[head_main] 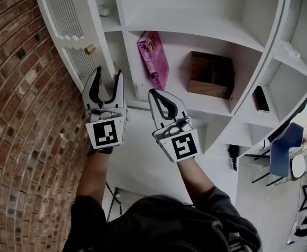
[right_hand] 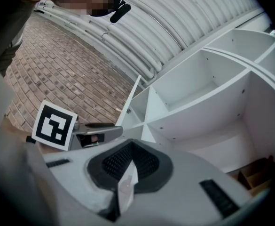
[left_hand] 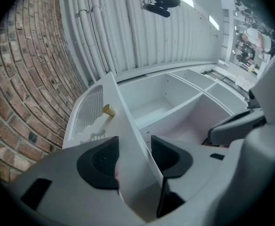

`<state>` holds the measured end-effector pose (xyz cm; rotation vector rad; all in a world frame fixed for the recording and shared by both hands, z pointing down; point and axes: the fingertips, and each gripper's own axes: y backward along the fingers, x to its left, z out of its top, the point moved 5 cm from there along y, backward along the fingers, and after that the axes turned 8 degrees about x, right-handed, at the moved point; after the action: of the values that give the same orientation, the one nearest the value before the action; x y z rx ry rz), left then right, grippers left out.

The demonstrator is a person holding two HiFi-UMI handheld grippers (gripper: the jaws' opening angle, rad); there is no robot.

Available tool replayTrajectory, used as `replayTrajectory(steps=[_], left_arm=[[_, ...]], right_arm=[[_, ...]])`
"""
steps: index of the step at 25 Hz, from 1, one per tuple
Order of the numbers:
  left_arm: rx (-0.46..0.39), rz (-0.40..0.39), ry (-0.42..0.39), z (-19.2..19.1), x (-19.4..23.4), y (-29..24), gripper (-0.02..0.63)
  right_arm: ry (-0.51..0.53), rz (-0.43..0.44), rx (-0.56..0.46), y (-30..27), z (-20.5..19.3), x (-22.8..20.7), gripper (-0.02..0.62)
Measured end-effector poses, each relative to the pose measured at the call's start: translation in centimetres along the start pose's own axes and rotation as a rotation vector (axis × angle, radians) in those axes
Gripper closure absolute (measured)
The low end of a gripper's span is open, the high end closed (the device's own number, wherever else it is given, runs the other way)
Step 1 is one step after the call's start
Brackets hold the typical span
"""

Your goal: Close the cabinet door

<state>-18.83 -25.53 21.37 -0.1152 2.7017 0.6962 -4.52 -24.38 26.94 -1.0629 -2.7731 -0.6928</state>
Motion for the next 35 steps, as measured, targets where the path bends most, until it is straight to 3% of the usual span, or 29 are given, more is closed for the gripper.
replayTrajectory(steps=[35], left_arm=[[-0.015, -0.012, -0.021, -1.7, -1.6, -4.2, 0.410]], right_arm=[[0.018, -0.065, 0.013, -0.7, -1.3, -4.0, 0.595]])
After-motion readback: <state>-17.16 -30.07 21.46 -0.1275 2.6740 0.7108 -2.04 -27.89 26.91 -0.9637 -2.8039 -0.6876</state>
